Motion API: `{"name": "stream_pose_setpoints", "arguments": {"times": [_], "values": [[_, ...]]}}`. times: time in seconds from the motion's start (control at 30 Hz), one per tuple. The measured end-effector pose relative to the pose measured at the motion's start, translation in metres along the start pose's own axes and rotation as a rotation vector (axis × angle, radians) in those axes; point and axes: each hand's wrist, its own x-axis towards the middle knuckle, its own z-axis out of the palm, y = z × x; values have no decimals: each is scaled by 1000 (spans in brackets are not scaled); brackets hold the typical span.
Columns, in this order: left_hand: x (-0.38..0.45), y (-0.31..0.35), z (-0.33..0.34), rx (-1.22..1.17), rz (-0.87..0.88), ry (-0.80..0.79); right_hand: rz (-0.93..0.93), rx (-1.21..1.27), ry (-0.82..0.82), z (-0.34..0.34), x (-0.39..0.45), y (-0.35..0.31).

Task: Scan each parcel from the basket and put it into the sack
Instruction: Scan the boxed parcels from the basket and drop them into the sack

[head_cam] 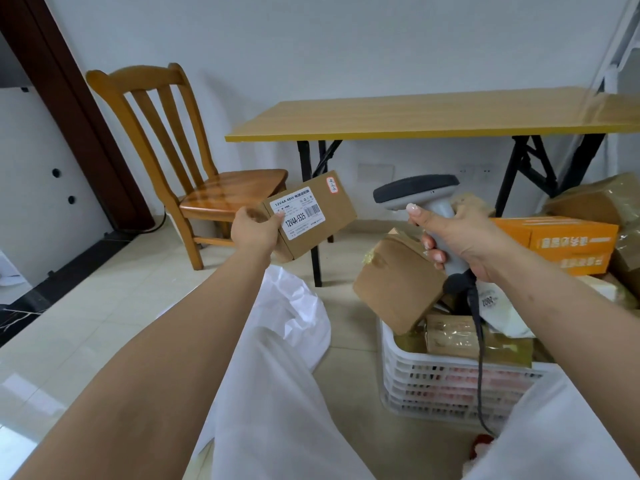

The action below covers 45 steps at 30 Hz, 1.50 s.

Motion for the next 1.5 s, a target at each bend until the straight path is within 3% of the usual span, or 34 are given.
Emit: {"name": "stream_pose_setpoints", "arguments": {"times": [0.27,0.5,0.6,0.7,0.9,1.17,1.37,1.5], "values": [[38,-70,-44,176,-138,187,185,-36,-16,74,52,61],[68,-167,-68,292,-539,244,346,-115,-66,117,93,114],[80,-181,-62,533,-627,222,343,-135,-61,125,107,124],[84,-182,-41,560,-558,128,333,-139,-68,126,118,130],[60,-158,43,386,-327,-217,253,-93,-21,113,127,133],[5,-108,146,283,-252,-463,92,11,234,43,113,130],[-28,-80,210,309,-308,-461,115,61,464,-15,98,143],[-39,-78,237,575,-142,-428,181,127,526,-43,87,163]]}}
